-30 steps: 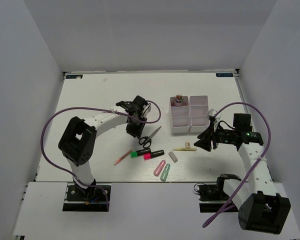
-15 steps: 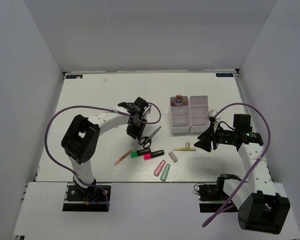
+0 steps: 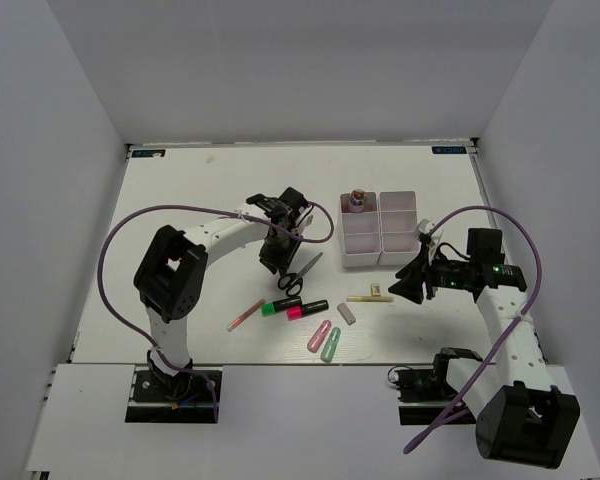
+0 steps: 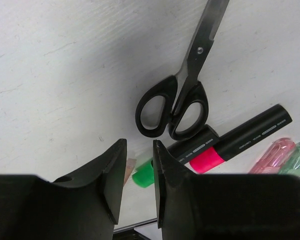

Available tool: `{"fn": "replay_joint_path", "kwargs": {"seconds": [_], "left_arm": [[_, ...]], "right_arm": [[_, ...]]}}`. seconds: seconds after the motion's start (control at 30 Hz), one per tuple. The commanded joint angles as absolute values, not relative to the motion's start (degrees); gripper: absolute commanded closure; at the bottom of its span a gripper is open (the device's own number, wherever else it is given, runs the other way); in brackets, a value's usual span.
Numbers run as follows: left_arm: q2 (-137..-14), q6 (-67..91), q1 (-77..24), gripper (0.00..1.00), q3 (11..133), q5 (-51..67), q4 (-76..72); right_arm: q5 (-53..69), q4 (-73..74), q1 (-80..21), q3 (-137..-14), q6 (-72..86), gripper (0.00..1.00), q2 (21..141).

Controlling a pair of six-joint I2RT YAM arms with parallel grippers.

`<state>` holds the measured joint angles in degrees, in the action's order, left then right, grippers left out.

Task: Sort the stationery into containers
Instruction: Pick up the scissors from the center of the board.

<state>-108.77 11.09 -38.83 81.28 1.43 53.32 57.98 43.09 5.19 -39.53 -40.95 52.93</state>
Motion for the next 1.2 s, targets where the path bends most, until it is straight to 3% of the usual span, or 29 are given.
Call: {"fn": "replay_joint_path", "kwargs": {"seconds": [0.0,1.17], "left_arm": [[-107.7,10.5,-38.9,0.61,81.9,0.8,54.4],[-112.9,12.7,-39.5,0.61,77.5,0.4,48.3]], "right_arm": [[59.3,43.0,5.5,-39.5,-42.0,0.45,53.1],[60.6,44.1,6.9,-39.6,-43.4,0.45,53.0]]}}
